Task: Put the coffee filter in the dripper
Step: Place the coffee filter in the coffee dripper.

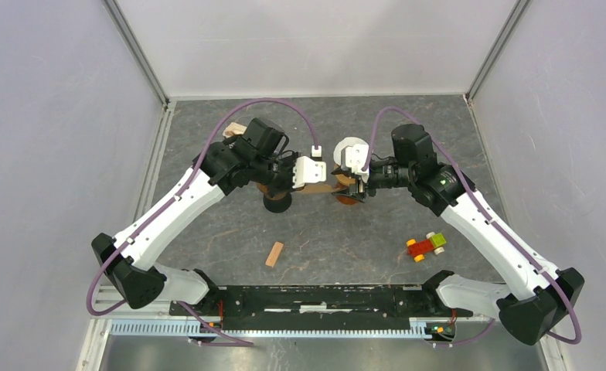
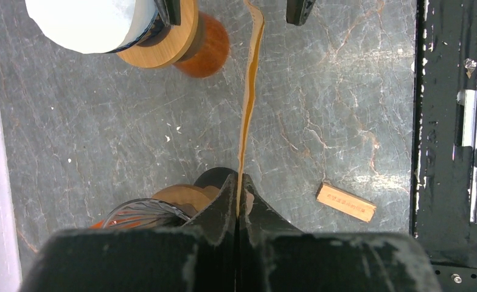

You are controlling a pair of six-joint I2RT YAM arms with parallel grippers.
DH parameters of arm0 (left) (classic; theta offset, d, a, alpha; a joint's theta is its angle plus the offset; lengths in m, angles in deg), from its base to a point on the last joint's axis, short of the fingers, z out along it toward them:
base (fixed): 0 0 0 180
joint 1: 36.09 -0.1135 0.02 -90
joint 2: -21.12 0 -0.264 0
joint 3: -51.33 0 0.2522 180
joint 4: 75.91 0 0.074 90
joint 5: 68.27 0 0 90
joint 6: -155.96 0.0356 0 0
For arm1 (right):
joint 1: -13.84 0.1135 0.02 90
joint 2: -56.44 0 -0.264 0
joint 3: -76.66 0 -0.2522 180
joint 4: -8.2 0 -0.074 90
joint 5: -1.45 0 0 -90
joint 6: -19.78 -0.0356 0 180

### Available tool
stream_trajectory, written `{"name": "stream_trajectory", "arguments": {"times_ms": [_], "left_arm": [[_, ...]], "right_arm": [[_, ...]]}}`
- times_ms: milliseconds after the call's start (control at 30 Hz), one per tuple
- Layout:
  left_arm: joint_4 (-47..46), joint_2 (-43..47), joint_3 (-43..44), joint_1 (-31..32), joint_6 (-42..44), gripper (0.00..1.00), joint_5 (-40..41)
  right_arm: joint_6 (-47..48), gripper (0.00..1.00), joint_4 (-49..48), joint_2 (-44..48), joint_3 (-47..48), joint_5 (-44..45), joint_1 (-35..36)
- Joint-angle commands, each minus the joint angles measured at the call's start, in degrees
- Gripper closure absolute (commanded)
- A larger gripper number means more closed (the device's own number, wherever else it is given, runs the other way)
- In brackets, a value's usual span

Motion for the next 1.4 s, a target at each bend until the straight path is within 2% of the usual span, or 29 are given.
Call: {"name": "stream_trajectory", "arguments": {"times_ms": [0, 333, 467, 800, 1367], "left_arm": [[-0.48, 0.71, -0.25, 0.69, 2.52, 0.98, -0.06], [-0.53, 1.36, -1.30, 1.22, 2.64, 0.98, -0.46], [-0.51, 1.72, -1.21, 1.31, 2.43, 0.98, -1.07], [-0.51, 1.59, -0.84, 1.52, 2.37, 0.98, -1.05], [-0.43, 1.93, -0.59, 1.93, 2.11, 0.98, -1.56]], "right_arm": [[-1.83, 0.46, -1.42, 0.11, 2.65, -4.12, -0.22], [-6.00, 0.49, -3.88, -0.44, 3.67, -7.91, -1.81], [-6.50, 0.52, -4.55, -0.71, 3.59, -6.65, -2.31], [-5.78, 0.50, -4.24, -0.36, 1.37, -11.03, -2.50], [-6.98, 0.52, -6.31, -1.58, -0.31, -7.64, -2.49]]}}
